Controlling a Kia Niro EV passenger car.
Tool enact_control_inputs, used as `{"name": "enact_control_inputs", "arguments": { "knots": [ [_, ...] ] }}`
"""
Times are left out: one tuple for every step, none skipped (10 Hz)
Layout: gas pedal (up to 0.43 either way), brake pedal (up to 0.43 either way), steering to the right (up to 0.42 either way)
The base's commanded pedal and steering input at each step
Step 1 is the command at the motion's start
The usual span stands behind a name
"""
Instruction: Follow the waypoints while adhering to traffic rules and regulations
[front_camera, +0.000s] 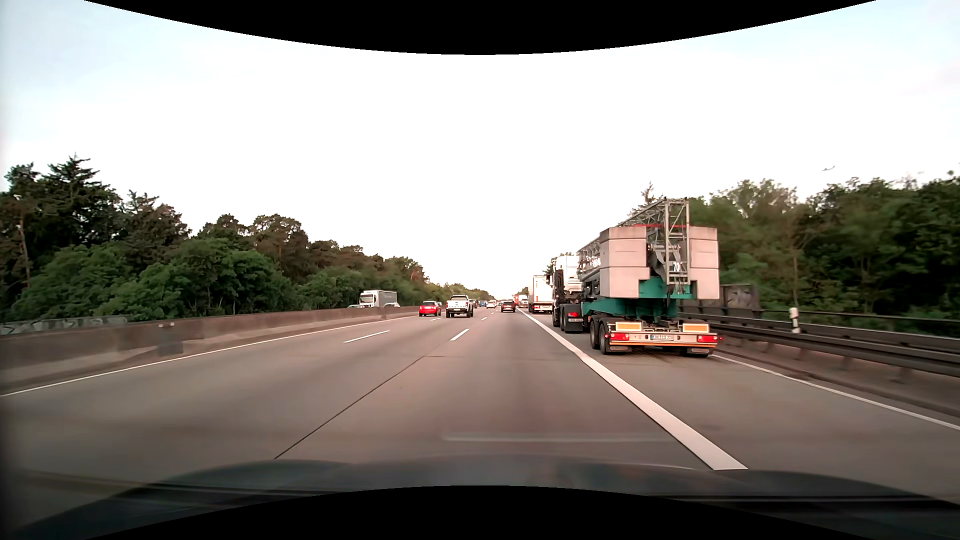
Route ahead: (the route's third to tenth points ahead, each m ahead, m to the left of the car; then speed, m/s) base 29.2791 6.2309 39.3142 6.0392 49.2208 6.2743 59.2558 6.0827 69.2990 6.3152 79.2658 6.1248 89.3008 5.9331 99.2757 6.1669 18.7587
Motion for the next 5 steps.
{"name": "enact_control_inputs", "arguments": {
  "knots": [
    [0.0, 0.0, -0.004],
    [0.0, 0.0, -0.004],
    [0.0, 0.0, -0.004],
    [0.0, 0.0, -0.004],
    [0.0, 0.0, -0.004]
  ]
}}
